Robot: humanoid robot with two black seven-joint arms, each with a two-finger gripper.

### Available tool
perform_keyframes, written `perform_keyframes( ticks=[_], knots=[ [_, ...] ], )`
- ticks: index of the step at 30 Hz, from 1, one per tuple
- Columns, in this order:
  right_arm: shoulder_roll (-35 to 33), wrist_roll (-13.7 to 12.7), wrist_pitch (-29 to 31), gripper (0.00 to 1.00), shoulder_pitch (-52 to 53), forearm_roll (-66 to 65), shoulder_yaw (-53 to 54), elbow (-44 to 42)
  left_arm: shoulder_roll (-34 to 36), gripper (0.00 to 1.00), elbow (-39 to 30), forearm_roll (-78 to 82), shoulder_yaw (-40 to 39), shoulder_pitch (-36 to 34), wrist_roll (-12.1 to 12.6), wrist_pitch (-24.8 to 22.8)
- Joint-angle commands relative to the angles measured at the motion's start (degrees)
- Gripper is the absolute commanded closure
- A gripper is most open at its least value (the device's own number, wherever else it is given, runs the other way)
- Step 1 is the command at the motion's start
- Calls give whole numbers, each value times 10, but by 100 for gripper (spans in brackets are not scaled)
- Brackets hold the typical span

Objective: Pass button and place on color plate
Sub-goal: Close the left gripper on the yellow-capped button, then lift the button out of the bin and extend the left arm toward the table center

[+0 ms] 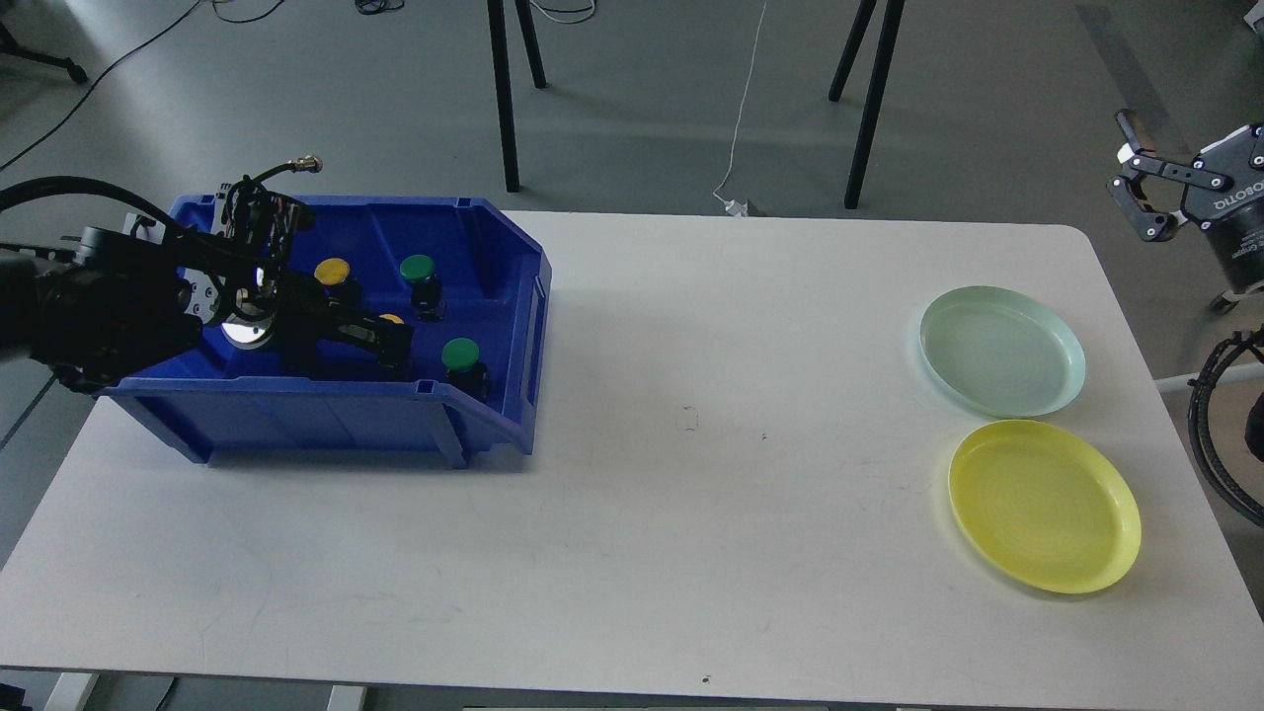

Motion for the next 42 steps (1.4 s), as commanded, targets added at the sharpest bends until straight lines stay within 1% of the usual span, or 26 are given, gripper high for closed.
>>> perform_keyframes(
  ticks=[1,5,7,9,13,16,18,21,23,26,28,31,32,35,38,40,42],
  knots=[
    [0,0,0,1,0,0,0,0,6,96,-1,1,-1,-6,0,6],
    [0,0,0,1,0,0,0,0,33,97,-6,3,-9,-35,0,3],
    [0,0,0,1,0,0,0,0,55,97,-29,4,-19,-57,0,-2],
    [0,0,0,1,0,0,0,0,85,97,-63,5,-25,-97,0,-15],
    [0,0,0,1,0,0,0,0,146,97,-142,9,-38,-200,0,-50],
    [3,0,0,1,0,0,0,0,200,97,-188,6,-100,-261,0,-104],
    [6,0,0,1,1,0,1,1,245,97,-224,-1,-184,-280,0,-158],
    [8,0,0,1,1,0,10,1,293,97,-265,-57,-296,-276,0,-158],
    [9,0,0,1,1,0,13,1,310,97,-281,-143,-320,-275,0,-158],
    [14,0,0,1,1,0,14,1,314,97,-318,-275,-324,-269,0,-158],
    [18,0,0,1,1,0,19,2,293,97,-339,-336,-332,-252,0,-158],
    [33,0,0,1,1,1,39,4,210,97,-344,-365,-364,-189,0,-158],
    [40,0,0,1,2,0,49,4,181,97,-343,-365,-380,-155,0,-147],
    [43,0,0,1,2,0,61,4,91,96,-335,-358,-437,-61,0,-82],
    [43,0,0,1,2,-2,55,5,10,96,-304,-321,-475,17,0,-44],
    [42,0,0,1,2,-3,50,9,-42,96,-265,-286,-496,56,0,-28],
    [43,0,0,1,-1,-7,42,20,-87,96,-212,-255,-514,94,0,-18]
  ],
)
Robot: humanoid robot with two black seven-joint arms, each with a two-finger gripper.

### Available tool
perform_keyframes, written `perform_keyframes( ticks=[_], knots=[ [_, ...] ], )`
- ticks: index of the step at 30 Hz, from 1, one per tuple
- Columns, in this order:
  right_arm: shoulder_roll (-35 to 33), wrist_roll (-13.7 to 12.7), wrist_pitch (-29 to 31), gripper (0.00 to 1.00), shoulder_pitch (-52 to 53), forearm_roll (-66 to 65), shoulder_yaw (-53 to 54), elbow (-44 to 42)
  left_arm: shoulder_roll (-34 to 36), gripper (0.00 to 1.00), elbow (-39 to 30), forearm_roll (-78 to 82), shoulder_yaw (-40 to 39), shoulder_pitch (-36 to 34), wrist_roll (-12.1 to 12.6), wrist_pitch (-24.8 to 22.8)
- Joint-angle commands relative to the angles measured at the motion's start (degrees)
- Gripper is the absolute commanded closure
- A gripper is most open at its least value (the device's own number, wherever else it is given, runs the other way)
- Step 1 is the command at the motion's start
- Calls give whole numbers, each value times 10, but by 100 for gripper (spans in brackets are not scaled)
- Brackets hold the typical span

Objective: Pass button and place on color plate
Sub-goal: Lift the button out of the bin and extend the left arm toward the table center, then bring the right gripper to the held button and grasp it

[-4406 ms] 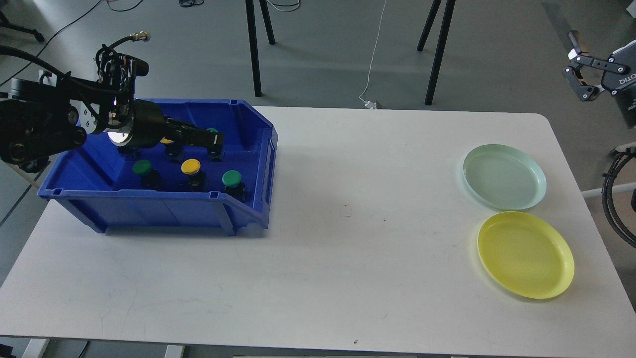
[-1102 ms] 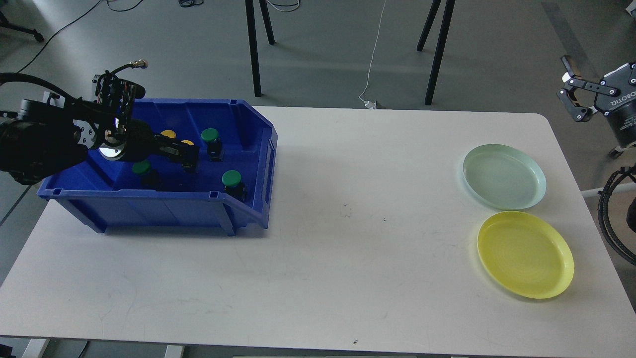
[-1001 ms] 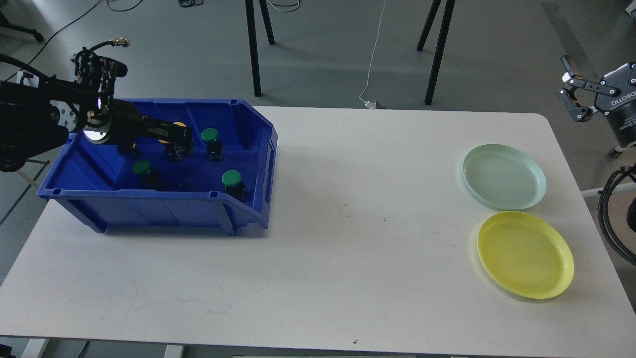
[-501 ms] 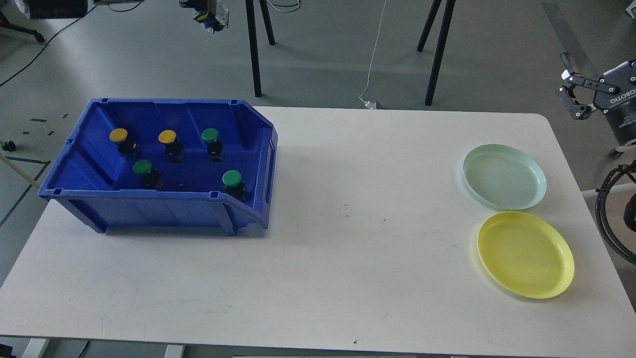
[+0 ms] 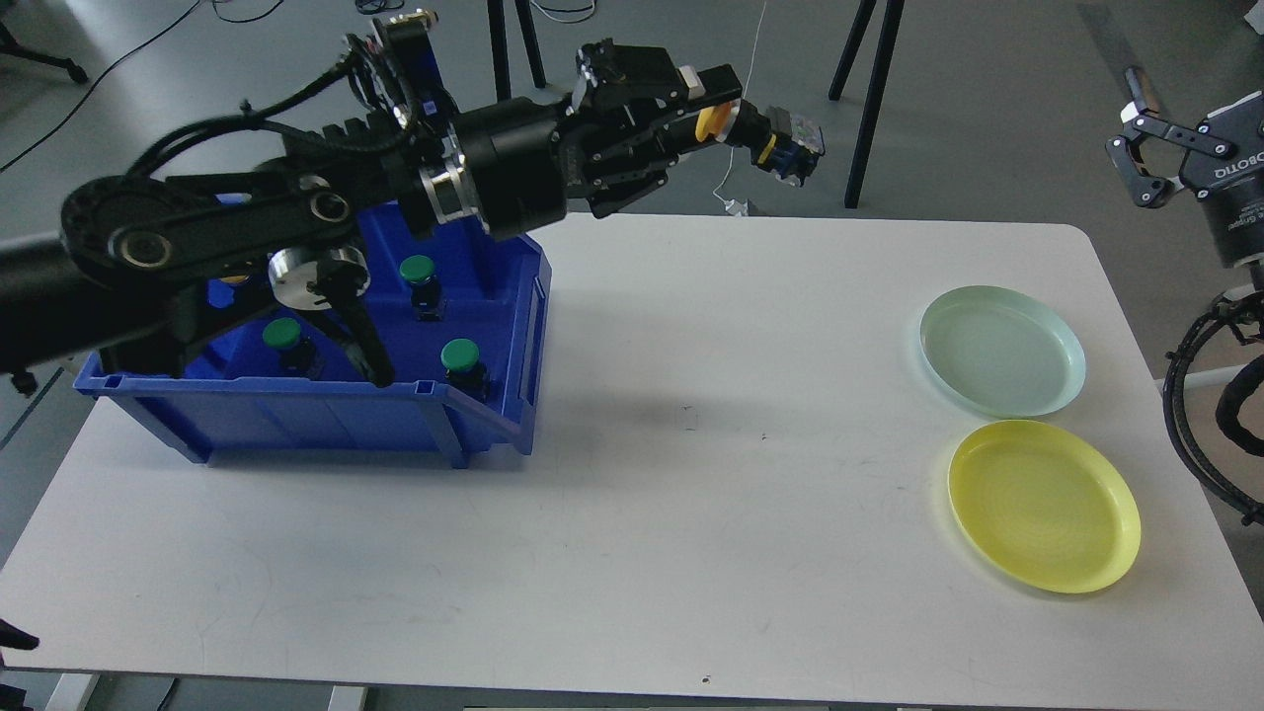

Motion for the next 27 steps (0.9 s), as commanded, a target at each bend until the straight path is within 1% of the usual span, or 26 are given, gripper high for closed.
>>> perform_keyframes(
  ticks=[1,4,6,11,15,17,21,27],
  knots=[
    [0,1,0,1,-4,-7,-20,27,-85,96,91,51,-40,74,0,15],
    [-4,2,0,1,-24,-8,-58,72,-102,95,106,62,-105,113,0,11],
    [-5,2,0,2,-26,-11,-77,97,-102,95,107,78,-122,119,0,9],
    [11,2,0,3,-24,-77,-101,134,-103,95,106,85,-123,120,0,8],
    [72,2,0,4,-20,-130,-102,154,-103,95,106,85,-121,120,0,8],
    [91,2,-13,5,-20,-148,-103,158,-104,95,106,85,-121,120,0,9],
    [123,2,-33,5,-20,-159,-108,157,-104,95,106,85,-121,120,0,8],
    [134,2,-38,5,-24,-159,-109,155,-104,95,106,85,-121,120,0,8]
  ],
)
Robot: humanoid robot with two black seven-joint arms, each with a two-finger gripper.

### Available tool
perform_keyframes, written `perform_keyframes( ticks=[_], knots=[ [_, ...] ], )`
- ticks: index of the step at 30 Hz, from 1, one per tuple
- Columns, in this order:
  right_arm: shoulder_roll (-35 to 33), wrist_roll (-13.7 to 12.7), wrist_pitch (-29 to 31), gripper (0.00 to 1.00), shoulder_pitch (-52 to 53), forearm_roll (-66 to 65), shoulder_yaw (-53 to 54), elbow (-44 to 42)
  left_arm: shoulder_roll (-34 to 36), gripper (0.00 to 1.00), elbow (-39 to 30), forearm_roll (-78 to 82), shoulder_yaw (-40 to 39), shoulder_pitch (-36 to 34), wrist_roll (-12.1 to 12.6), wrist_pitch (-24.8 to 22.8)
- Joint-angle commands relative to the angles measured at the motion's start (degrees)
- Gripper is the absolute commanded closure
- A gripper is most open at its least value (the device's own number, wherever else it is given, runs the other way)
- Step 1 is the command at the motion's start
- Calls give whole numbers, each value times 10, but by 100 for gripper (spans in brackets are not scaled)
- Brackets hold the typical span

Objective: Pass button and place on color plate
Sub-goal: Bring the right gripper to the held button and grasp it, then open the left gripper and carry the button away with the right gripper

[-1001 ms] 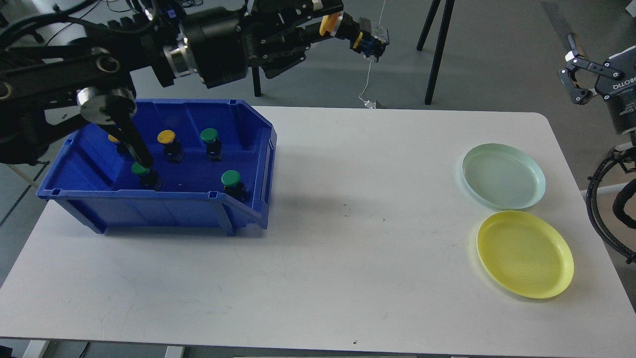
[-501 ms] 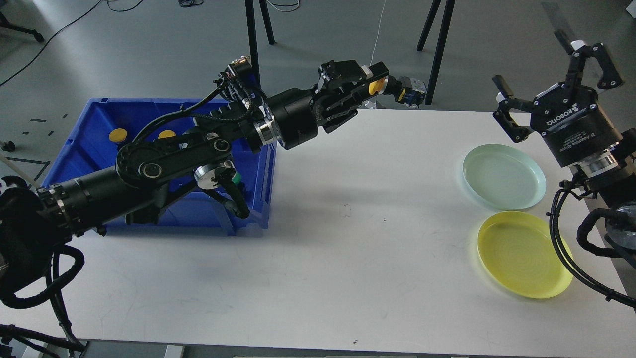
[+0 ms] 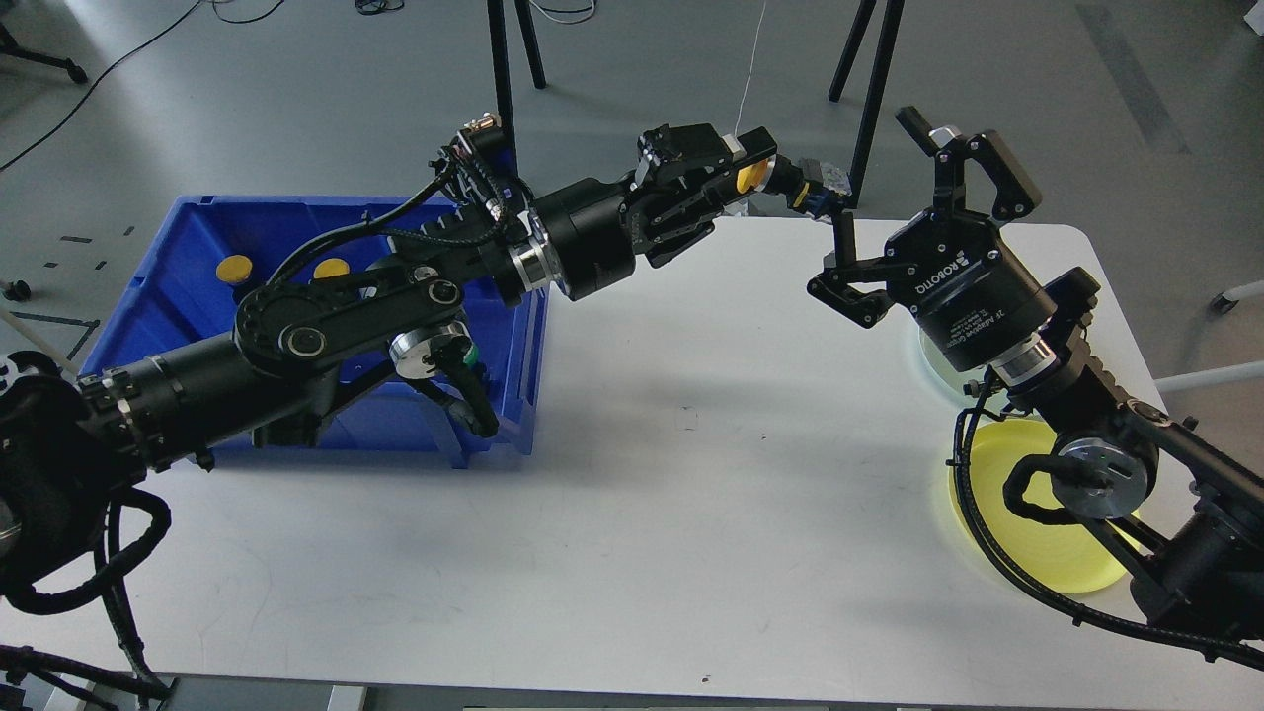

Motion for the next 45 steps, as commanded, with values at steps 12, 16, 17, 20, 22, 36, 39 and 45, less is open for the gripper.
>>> perform_keyframes(
  ticks=[12,16,17,20,22,36,39,45],
  knots=[
    [46,0,-51,10,3,-1,-1,-18,0,95,0,-1,0,0,0,-1],
    [56,0,-52,17,3,-7,-1,-20,0,95,-1,-1,-1,0,0,-1],
    [58,0,-53,18,3,-9,0,-20,0,95,-1,-1,-1,0,0,-1],
    [58,0,-55,20,2,-10,0,-21,0,95,-1,-1,-1,0,0,-3],
    [58,0,-55,23,0,-10,0,-21,0,95,-1,-1,-1,0,0,-3],
    [62,-1,-63,100,-2,-12,-3,-22,1,94,-1,-1,-3,0,0,-3],
    [62,0,-63,100,-4,-11,-3,-18,1,93,-1,-1,-3,0,0,-2],
    [62,0,-72,100,-4,-11,-2,-18,2,34,1,-5,-7,-1,0,-3]
  ],
)
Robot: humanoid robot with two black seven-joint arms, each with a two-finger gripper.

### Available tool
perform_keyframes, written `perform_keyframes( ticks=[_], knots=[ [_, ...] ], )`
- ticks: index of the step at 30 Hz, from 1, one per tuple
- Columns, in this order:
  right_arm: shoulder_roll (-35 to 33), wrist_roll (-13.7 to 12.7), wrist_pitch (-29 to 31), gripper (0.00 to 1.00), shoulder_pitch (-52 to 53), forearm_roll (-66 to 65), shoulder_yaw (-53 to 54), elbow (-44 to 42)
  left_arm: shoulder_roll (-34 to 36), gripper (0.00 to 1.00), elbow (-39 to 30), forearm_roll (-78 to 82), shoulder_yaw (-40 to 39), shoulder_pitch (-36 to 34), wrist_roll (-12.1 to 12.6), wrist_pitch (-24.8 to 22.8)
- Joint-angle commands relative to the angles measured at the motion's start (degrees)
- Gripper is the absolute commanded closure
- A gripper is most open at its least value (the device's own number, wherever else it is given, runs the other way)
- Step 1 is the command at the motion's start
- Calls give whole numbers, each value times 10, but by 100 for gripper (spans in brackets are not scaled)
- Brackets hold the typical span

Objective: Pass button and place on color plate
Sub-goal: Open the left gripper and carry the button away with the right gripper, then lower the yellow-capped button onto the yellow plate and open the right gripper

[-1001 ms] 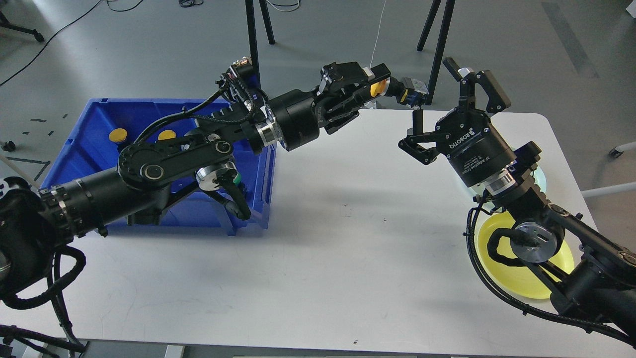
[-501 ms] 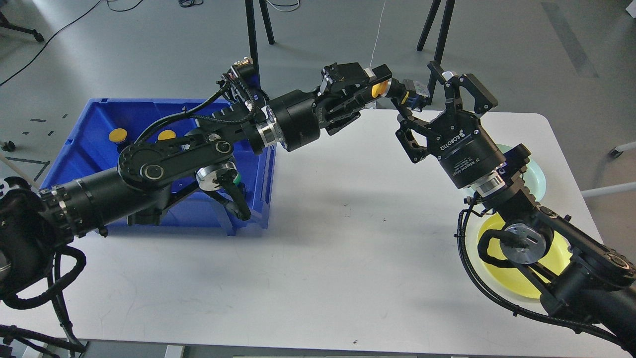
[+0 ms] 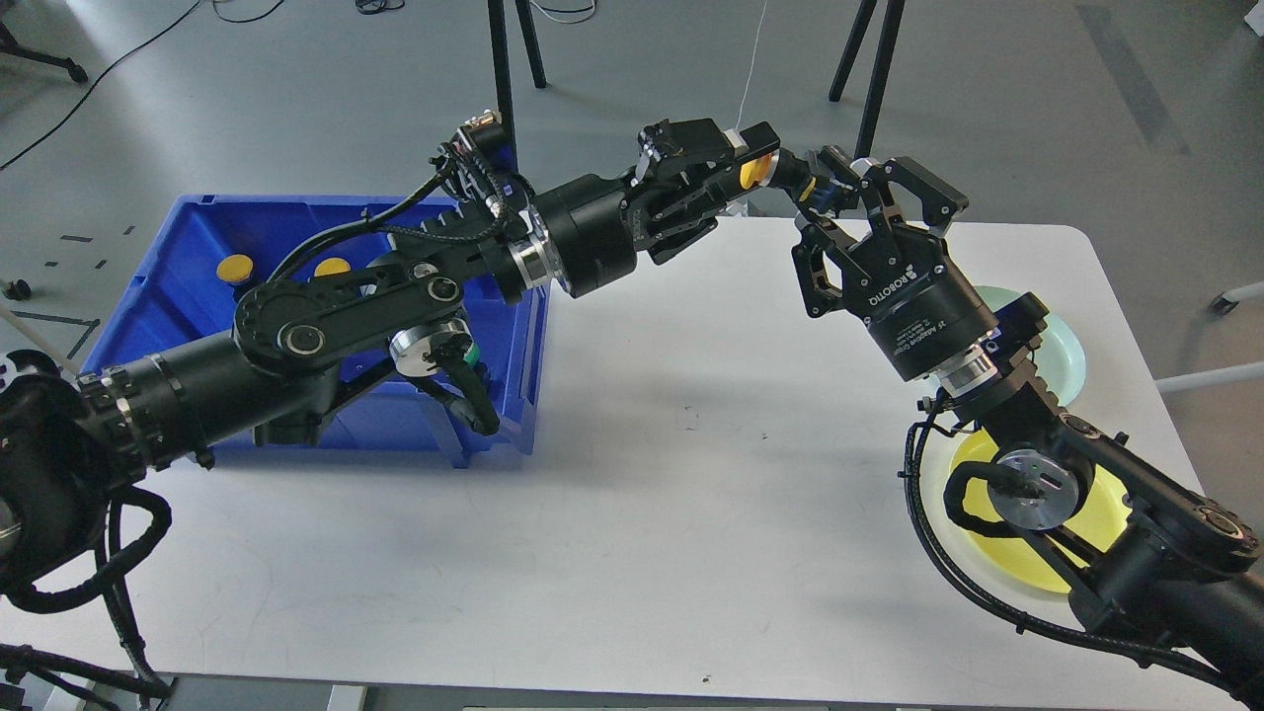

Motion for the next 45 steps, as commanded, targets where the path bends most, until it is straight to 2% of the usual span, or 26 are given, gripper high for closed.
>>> perform_keyframes(
  ticks=[1,2,12,17,21,27,33,37,41,45],
  knots=[
    [0,1,-12,100,0,0,1,0,1,17,3,-4,-7,-1,0,1],
    [0,1,-18,100,0,0,1,0,0,6,4,-4,-12,-1,0,1],
    [-1,5,-29,100,-31,2,38,9,-3,3,7,-7,-16,0,0,2],
    [-7,5,-54,100,-162,2,167,52,-2,3,7,-7,-16,0,0,1],
    [-46,5,-80,100,-284,3,243,81,-2,3,7,-8,-16,1,0,1],
    [-104,5,-120,100,-438,3,262,83,-2,3,7,-8,-16,1,0,1],
    [-110,4,-135,100,-495,2,257,80,-3,3,12,-8,-16,0,0,0],
    [-110,-21,-143,100,-496,3,252,77,-4,3,12,-8,-16,0,0,0],
    [-102,-61,-153,100,-493,10,241,66,-4,3,12,-8,-16,0,0,0],
    [-100,-68,-152,95,-491,12,223,65,-4,3,12,-8,-16,0,0,0]
  ],
)
